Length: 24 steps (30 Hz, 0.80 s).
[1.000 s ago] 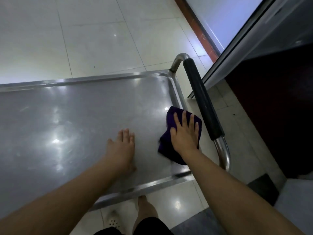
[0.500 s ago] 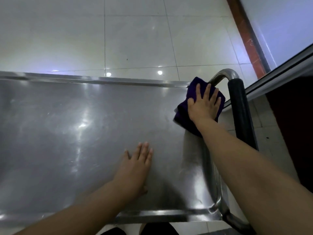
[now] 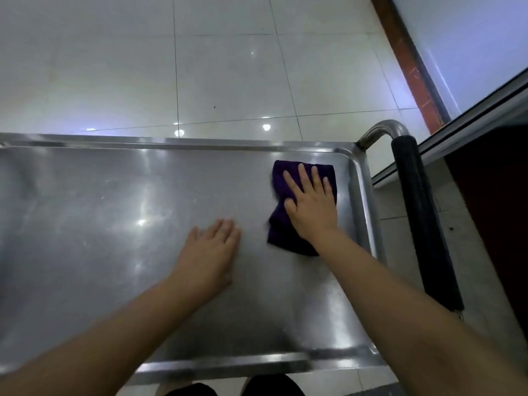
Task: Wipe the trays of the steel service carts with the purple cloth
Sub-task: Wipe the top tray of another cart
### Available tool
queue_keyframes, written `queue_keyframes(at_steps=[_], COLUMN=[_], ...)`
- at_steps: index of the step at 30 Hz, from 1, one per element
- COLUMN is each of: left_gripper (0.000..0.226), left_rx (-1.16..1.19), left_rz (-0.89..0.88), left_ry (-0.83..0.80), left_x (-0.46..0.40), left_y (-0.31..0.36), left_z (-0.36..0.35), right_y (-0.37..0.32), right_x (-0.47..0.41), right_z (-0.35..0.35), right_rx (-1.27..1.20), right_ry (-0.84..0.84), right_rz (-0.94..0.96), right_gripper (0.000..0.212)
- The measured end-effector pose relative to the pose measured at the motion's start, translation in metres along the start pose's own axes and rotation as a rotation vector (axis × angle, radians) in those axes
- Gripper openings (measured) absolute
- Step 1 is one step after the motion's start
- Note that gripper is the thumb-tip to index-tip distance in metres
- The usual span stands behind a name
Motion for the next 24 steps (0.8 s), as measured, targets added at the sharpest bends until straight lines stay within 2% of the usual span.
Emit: queue_keyframes(at_steps=[2, 5, 8, 13, 17, 24], left_gripper=[0.102, 0.11, 0.113, 0.108, 0.103, 0.108], left_rx=[-0.058, -0.11, -0.132, 0.011, 0.082, 0.09], left_rz=[0.13, 0.258, 0.236, 0.16, 0.137, 0.176], left_ry=[-0.012, -0.077, -0.073, -0.057, -0.032, -0.032], left_x=[-0.005, -0.005, -0.001, -0.002, -0.004, 0.0], left_y=[-0.053, -0.117, -0.148, -0.165, -0.174, -0.182], left_z=[0.01, 0.013, 0.001, -0.013, -0.021, -0.022], right_y=[0.012, 0.019, 0.012, -0.014, -0.063, -0.19], right_x=[0.003, 0.006, -0.003, -0.031, -0.052, -0.082], right_z=[0.002, 0.005, 0.008, 0.014, 0.017, 0.013], right_rx=[-0.023, -0.054, -0.084, -0.208, -0.125, -0.063], right_ry=[0.014, 0.024, -0.011, -0.015, 0.004, 0.023], right_rz=[-0.093, -0.335, -0.484, -0.7, -0.614, -0.271], right_gripper=[0.058, 0.059, 0.061, 0.062, 0.063, 0.065])
Point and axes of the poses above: each hand's wrist, its own x-axis away from the middle knuckle, its own z-axis out of the back of the hand, y = z × x, the point moved 5 cm from there along -x, towards the middle knuckle, and after that the axes turned 2 degrees about z, right-handed, at the moved point
